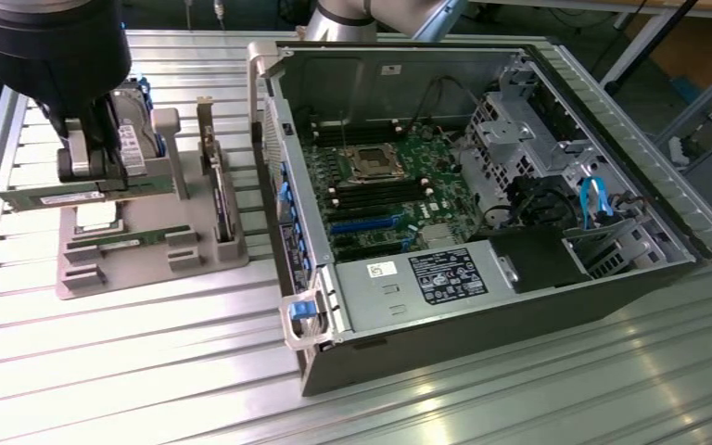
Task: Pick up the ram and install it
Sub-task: 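Pick up the ram and move it above insertion slot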
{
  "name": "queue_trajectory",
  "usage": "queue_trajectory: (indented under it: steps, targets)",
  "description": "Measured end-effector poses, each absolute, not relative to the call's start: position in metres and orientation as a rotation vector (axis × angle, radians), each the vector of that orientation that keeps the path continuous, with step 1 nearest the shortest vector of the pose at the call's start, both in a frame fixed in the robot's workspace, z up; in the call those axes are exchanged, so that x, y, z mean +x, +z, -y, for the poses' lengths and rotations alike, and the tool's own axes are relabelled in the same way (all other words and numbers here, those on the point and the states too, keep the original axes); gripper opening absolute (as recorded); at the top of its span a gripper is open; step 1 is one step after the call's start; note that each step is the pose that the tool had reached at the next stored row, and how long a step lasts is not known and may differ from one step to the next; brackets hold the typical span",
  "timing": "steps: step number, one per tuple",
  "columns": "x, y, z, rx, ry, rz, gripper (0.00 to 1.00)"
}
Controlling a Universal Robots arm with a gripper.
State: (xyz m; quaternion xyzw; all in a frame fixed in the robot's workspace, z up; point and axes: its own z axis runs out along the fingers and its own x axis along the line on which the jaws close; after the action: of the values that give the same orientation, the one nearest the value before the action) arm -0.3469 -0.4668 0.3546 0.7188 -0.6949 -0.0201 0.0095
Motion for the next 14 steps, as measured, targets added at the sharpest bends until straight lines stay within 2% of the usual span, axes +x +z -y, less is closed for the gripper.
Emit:
queue_trajectory:
  steps: [14]
  targets:
    - [-0.346,0.386,0.467,2.244,-0.063,2.170,0.12]
